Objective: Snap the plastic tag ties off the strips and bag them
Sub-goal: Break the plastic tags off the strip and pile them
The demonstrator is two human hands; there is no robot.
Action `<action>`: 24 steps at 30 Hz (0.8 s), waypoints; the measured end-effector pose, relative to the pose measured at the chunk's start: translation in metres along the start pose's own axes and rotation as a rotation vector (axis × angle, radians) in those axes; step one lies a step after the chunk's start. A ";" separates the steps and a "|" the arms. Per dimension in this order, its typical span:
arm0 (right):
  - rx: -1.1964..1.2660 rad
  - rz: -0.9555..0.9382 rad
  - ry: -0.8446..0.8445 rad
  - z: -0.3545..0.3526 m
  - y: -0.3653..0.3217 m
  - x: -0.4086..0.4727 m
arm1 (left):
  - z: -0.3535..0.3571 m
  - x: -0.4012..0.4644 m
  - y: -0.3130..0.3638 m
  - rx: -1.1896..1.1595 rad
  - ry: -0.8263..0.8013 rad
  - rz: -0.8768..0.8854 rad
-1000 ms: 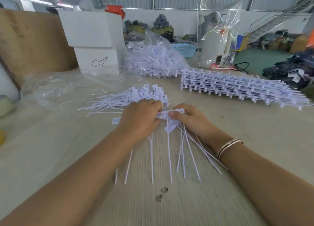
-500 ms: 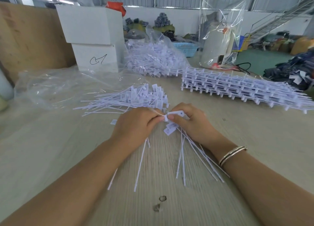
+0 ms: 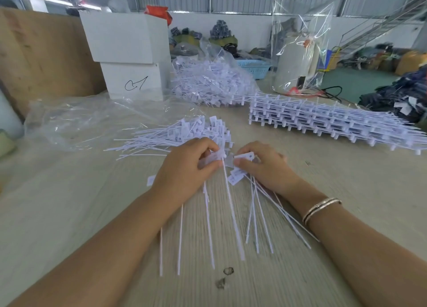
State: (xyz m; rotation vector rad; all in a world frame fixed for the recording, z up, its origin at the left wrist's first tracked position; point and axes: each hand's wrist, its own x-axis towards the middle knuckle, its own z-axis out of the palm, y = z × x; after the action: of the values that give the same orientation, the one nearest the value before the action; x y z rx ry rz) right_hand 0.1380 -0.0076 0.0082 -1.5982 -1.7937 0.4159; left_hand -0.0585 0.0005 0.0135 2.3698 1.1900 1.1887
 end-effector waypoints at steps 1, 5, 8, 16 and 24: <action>-0.057 0.006 -0.006 0.001 -0.002 0.000 | 0.001 0.000 0.002 0.039 -0.016 0.008; -0.011 -0.021 0.093 -0.002 -0.007 -0.007 | 0.001 0.000 0.007 0.149 -0.070 0.049; 0.125 -0.068 0.157 0.003 -0.017 -0.012 | 0.003 0.001 0.012 0.219 -0.068 0.096; 0.364 0.007 0.075 0.009 -0.013 -0.004 | 0.008 0.000 0.011 0.183 -0.088 0.050; 0.607 0.124 0.081 0.006 -0.006 -0.003 | 0.003 -0.001 0.001 0.313 -0.153 0.089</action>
State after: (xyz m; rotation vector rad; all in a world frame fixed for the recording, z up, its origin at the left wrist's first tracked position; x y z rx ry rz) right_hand 0.1291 -0.0105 0.0071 -1.2682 -1.3330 0.8476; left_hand -0.0558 -0.0007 0.0120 2.7093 1.3132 0.8780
